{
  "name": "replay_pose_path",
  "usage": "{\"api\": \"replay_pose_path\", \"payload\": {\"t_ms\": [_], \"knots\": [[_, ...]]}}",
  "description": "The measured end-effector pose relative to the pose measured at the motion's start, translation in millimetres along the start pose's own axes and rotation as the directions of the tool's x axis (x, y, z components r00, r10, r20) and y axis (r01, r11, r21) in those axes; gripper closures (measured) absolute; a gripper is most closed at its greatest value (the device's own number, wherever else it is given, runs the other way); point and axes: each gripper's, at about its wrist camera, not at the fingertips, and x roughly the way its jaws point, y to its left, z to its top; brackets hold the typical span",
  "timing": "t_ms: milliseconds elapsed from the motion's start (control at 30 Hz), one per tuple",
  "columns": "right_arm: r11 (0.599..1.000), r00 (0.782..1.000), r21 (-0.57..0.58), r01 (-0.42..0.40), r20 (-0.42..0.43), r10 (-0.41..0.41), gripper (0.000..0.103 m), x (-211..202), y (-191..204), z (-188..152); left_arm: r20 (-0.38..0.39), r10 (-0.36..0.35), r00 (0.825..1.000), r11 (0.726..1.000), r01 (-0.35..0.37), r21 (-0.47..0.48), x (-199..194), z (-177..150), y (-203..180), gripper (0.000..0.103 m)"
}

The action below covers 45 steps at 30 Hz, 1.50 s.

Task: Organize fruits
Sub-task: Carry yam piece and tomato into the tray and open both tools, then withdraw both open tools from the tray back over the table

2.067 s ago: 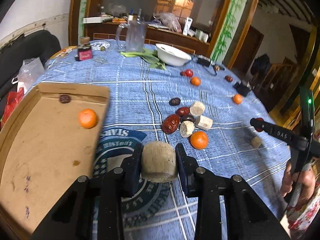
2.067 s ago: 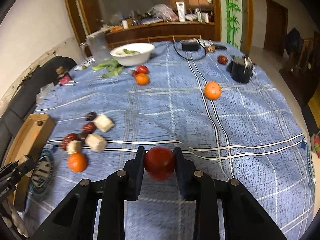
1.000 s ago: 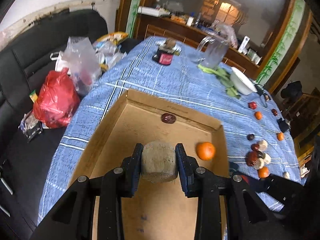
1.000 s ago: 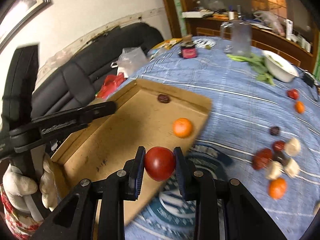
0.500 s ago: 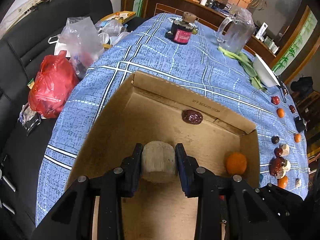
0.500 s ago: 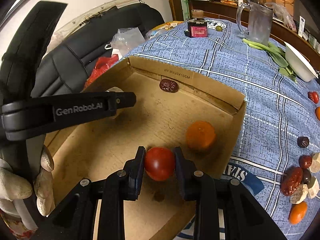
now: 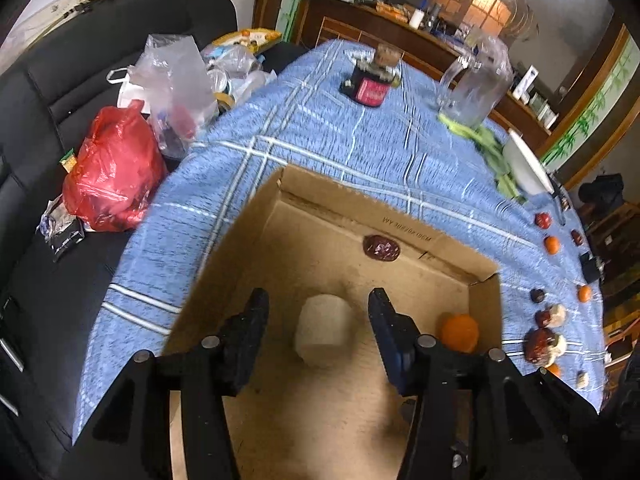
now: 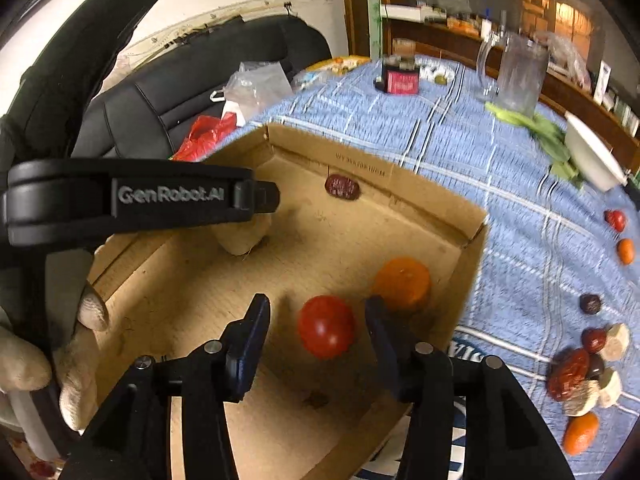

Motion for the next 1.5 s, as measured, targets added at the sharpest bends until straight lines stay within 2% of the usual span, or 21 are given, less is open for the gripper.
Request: {"api": "replay_pose_path", "payload": {"t_ms": [167, 300, 467, 600, 700, 767, 1000, 1233, 1500], "knots": [[1.000, 0.998, 0.030, -0.003, 0.065, 0.001, 0.049, -35.1, -8.0, -3.9, 0.099, -0.029, 0.995, 0.999, 0.032, -0.031, -48.9, -11.9, 1.6, 0.039], [0.991, 0.993, 0.133, -0.031, 0.119, 0.016, 0.037, -68.5, -29.6, -22.3, 0.167, -0.063, 0.984, 0.997, 0.070, -0.038, -83.6, -34.0, -3.6, 0.033], [0.957, 0.987, 0.286, -0.048, 0.159, 0.002, 0.037, -104.7, -64.5, -65.8, 0.221, -0.113, 0.969, 0.992, 0.121, -0.024, -113.4, -81.6, -23.5, 0.029], [0.919, 0.981, 0.391, -0.043, 0.190, -0.034, 0.037, -127.9, -91.5, -104.9, 0.234, -0.142, 0.962, 0.988, 0.151, -0.021, -120.2, -122.4, -44.1, 0.028], [0.886, 0.977, 0.464, -0.014, 0.195, -0.087, 0.035, -141.3, -112.3, -132.1, 0.222, -0.121, 0.968, 0.992, 0.122, 0.008, -116.9, -146.0, -62.9, 0.028], [0.870, 0.975, 0.493, 0.006, 0.191, -0.115, 0.035, -150.0, -122.6, -148.0, 0.198, -0.120, 0.973, 0.992, 0.110, 0.061, -113.0, -157.3, -81.3, 0.028], [0.835, 0.961, 0.550, 0.020, 0.219, -0.167, 0.035, -178.1, -147.7, -176.0, 0.176, -0.146, 0.974, 0.977, 0.114, 0.179, -112.3, -180.3, -129.4, 0.028], [0.824, 0.954, 0.566, 0.028, 0.231, -0.191, 0.032, -189.8, -161.0, -189.9, 0.143, -0.138, 0.980, 0.973, 0.107, 0.205, -103.4, -191.6, -145.6, 0.028], [0.806, 0.960, 0.591, 0.023, 0.212, -0.183, 0.032, -182.7, -178.9, -195.6, 0.097, -0.131, 0.987, 0.969, 0.108, 0.221, -84.3, -196.7, -156.0, 0.028]]}}
